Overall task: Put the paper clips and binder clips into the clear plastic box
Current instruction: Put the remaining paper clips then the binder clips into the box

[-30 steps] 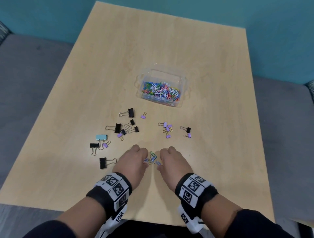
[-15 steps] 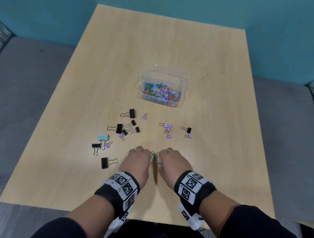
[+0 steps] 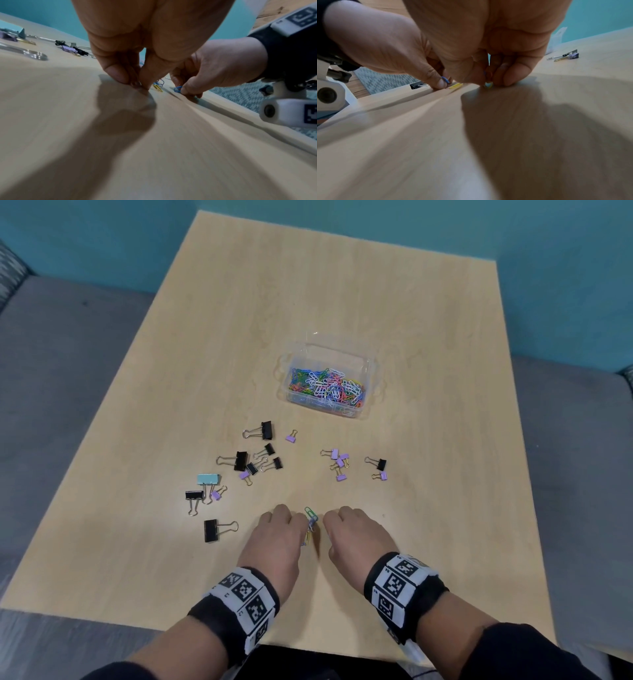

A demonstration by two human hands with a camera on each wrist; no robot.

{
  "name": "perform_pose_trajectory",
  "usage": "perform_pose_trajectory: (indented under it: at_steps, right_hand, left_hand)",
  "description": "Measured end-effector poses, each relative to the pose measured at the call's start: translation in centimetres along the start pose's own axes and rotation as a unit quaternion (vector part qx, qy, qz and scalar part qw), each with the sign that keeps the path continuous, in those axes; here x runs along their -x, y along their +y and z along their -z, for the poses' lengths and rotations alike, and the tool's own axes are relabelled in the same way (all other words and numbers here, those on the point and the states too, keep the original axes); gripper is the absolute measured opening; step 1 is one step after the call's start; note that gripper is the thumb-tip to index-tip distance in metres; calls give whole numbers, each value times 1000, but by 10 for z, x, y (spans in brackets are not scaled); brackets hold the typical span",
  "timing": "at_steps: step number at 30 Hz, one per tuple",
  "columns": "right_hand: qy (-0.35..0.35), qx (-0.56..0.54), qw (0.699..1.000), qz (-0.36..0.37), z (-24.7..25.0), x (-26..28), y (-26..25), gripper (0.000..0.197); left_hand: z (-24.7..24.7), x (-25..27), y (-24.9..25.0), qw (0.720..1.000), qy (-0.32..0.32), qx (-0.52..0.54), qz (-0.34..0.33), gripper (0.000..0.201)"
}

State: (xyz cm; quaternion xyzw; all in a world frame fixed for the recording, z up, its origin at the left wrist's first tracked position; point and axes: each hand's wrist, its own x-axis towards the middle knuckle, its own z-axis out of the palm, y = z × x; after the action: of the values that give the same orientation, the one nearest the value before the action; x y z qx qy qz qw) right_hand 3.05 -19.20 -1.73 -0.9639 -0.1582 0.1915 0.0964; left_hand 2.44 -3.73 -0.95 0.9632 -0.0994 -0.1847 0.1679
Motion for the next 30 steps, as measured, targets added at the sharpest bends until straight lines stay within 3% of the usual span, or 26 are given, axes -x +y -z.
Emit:
perform_pose_trajectory:
  at_steps: [9,12,17,20,22,24,26,30]
  right_hand:
    - [0,25,999,38,-10,3,12,50]
    - [11,33,998,45,-9,1,15,59]
    - [-8,7,999,44,-9,0,18,54]
    - [-18,-87,996,-19,6,-5,21,30]
    - [-40,-219,970,-94,26,-16,28,16]
    - [15,-326,934,-146,52,-35,40,12]
    - [86,-341,921,-167,80,-63,53,11]
    - [156,-344,910,-173,127,-125,60,10]
  left_hand:
    - [-9,2,-9,999,29,-11,-8,48]
    - [-9,3,-8,998,35,-39,-26,40]
    - [-11,5,-10,995,-33,-55,-71,50]
    - [4,-3,-14,997,-26,76,15,35]
    - [25,-20,-20,974,-9,210,88,30]
    - [55,-49,-22,945,48,302,118,25]
    - [86,-89,-18,930,103,333,116,18]
    - [128,-169,2,935,145,314,83,20]
